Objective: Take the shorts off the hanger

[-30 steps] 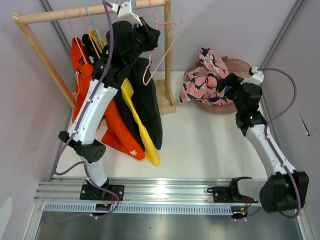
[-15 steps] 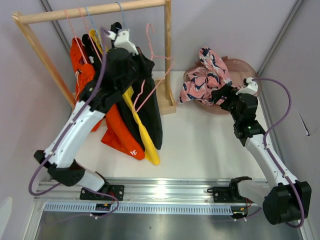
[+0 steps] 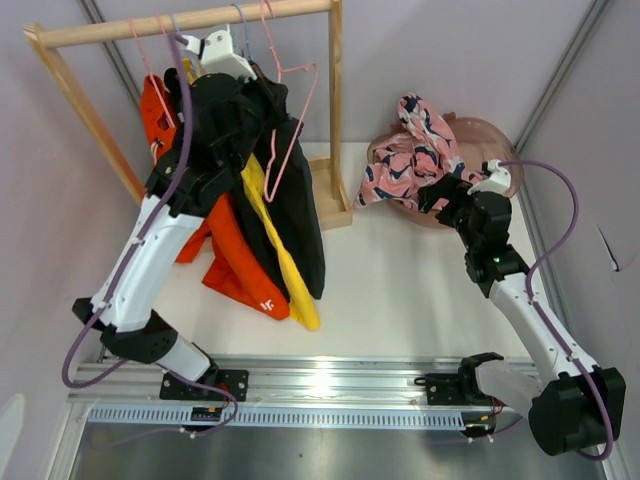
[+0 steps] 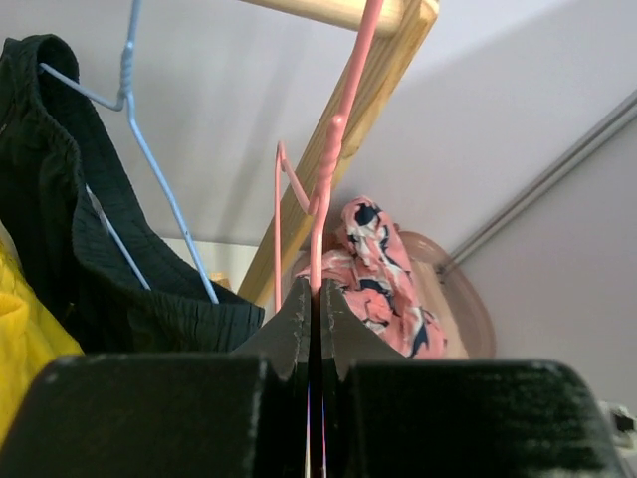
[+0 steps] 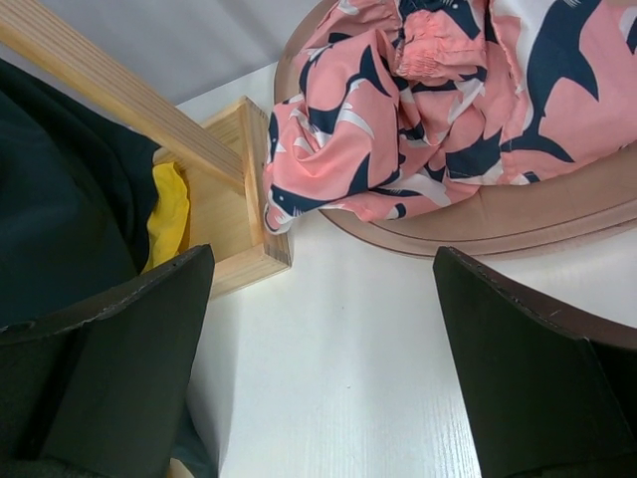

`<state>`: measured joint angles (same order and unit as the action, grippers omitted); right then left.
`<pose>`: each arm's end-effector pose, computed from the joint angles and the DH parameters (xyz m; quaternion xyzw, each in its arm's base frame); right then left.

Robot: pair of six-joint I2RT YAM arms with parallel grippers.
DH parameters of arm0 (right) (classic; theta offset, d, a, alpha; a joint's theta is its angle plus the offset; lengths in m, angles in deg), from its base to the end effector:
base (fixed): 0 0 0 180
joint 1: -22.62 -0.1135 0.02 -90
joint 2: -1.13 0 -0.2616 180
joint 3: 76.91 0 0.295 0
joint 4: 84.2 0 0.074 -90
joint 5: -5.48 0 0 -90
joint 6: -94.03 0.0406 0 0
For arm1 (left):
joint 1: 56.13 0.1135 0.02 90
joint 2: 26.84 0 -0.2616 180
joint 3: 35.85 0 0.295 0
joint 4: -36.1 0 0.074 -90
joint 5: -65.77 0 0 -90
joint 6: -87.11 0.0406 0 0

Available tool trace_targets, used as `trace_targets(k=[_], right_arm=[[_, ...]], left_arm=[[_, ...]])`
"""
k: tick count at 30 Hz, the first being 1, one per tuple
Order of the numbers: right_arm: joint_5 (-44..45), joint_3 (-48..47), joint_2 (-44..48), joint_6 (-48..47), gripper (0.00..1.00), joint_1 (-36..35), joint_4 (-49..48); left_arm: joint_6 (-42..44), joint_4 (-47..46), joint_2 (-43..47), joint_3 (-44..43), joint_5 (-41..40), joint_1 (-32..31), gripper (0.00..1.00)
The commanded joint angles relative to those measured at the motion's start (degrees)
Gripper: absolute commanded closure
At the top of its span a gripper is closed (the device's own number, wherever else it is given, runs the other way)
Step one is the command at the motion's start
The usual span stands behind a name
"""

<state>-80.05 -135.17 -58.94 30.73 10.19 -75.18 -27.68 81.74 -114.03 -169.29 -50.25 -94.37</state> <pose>0.2905 0.0608 0.3094 0.1203 0.7610 0.1849 0.6100 0.2637 -0.1851 0.5891 -0.0787 0.6993 -0.2271 0.6732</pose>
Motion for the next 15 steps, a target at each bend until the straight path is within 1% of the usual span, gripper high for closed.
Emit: trace_targets(k=[1, 2, 3, 4, 5, 6, 9, 12, 15], right_arm=[[0.89, 0.12, 1.89, -1.21, 0.01, -0.23, 0.52], [0.8, 0.12, 2.06, -1.3, 0.01, -0.14, 0.78], [0.63, 0.29, 2.5, -1.38, 0.01, -0.23, 0.96], [0.71, 0.47, 2.68, -1.47, 0.01, -0.23, 1.14], [0.63, 0.64, 3.03, -1.39, 0.0, -0.23, 1.23], [0.28, 0.82, 3.29, -1.47, 0.01, -0.23, 1.31], [0.28, 1.61, 4.52, -1.65, 0.01, -0.58, 1.93], [0.19, 2.66, 5.58, -1.65, 0.01, -0.76, 2.28], [-0.08, 3.37, 6.2, -1.56, 0.01, -1.37, 2.28]], left_arm=[[3.87, -4.91, -6.19, -6.75, -2.01, 0.09, 1.0], [4.84, -4.91, -8.23, -10.79, -2.28, 0.18, 1.0], [5.19, -5.34, -10.34, -12.66, -2.19, 0.36, 1.0], [5.46, -5.78, -14.36, -14.5, -1.93, 0.62, 1.0], [5.55, -6.22, -16.06, -19.22, -1.06, 1.23, 1.0], [5.55, -7.88, -17.64, -20.22, -0.7, 1.58, 1.0], [3.8, -11.31, -20.9, -21.11, 0.79, 3.95, 1.0], [-0.42, -11.59, -23.01, -20.85, 3.51, 7.03, 1.0], [-1.57, -12.2, -24.77, -20.41, 4.93, 8.44, 1.0]])
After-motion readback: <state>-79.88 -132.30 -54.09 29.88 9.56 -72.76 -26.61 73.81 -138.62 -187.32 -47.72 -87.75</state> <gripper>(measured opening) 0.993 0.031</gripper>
